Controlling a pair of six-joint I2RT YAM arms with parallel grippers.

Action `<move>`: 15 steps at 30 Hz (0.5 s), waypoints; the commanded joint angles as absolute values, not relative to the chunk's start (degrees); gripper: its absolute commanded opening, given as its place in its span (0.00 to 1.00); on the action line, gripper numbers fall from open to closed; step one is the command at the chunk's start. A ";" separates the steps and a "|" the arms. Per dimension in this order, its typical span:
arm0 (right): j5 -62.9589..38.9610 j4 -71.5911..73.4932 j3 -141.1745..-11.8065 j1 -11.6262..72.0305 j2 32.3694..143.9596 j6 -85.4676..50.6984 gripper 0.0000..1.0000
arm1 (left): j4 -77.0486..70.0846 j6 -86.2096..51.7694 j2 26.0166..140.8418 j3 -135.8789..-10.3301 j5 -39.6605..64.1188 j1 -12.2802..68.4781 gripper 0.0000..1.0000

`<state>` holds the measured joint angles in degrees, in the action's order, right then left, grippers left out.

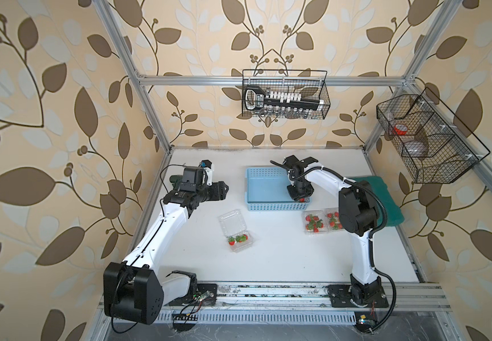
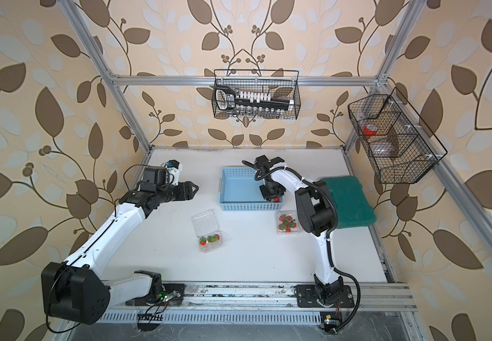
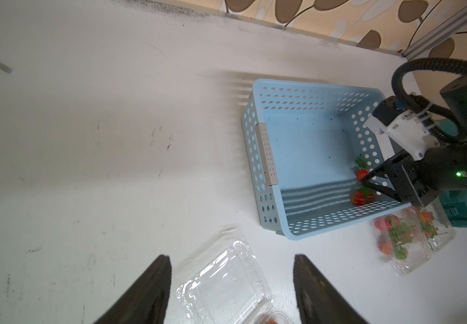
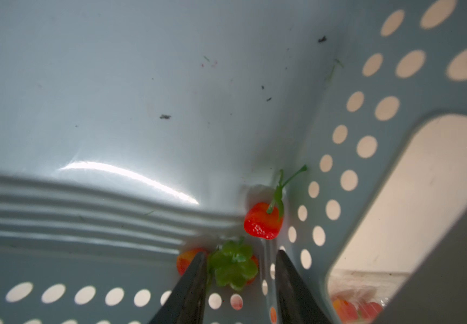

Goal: Pack strawberries into containers
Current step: Pick up the strawberry from the basket.

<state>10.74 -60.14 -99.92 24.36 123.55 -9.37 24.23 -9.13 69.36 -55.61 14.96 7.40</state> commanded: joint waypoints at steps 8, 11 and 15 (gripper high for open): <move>8.94 -57.70 -97.03 23.87 127.71 -10.52 0.28 | 23.95 -8.39 68.25 -56.82 15.91 6.99 0.71; 7.94 -56.77 -97.38 23.60 127.63 -10.89 0.18 | 23.99 -8.47 68.29 -56.78 15.91 6.94 0.71; 5.88 -55.66 -98.54 23.23 126.93 -11.14 0.02 | 23.91 -8.50 68.38 -56.79 15.95 6.94 0.70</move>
